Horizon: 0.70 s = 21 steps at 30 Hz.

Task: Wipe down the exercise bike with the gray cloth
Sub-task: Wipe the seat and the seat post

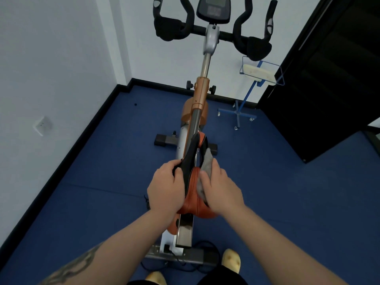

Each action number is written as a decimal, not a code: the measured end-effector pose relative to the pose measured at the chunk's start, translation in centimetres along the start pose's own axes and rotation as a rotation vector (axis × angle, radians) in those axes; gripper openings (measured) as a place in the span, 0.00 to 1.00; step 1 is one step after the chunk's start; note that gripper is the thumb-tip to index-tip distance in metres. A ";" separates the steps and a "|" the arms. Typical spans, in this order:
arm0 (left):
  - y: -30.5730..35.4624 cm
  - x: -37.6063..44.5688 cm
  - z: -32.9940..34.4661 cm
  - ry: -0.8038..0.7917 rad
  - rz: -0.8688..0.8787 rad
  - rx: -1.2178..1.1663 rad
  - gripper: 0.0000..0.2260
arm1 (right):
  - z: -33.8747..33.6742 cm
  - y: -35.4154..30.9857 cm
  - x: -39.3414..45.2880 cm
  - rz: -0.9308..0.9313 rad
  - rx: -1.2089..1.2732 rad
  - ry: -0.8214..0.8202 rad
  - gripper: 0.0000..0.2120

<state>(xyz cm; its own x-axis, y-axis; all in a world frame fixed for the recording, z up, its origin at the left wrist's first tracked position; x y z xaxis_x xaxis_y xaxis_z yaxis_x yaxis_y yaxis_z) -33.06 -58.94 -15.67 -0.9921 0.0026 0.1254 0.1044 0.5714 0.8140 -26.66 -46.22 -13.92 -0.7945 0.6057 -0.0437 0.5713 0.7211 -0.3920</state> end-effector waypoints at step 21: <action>0.0 -0.1 0.0 0.003 -0.011 -0.009 0.13 | 0.9 1.3 -2.8 0.061 0.214 0.166 0.27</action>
<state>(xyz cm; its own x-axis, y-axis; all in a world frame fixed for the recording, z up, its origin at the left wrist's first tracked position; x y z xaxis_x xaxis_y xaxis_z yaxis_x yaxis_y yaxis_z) -32.98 -58.90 -15.68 -0.9930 -0.0061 0.1177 0.0938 0.5642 0.8203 -23.91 -47.24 -15.10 -0.7049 0.7057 0.0713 0.5466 0.6044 -0.5796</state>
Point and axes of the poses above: each hand's wrist, its own x-axis towards the middle knuckle, its own z-axis out of the palm, y = z × x, the point moved 2 cm from there along x, towards the middle knuckle, and after that the axes turned 14 degrees about y, right-handed, at the moved point
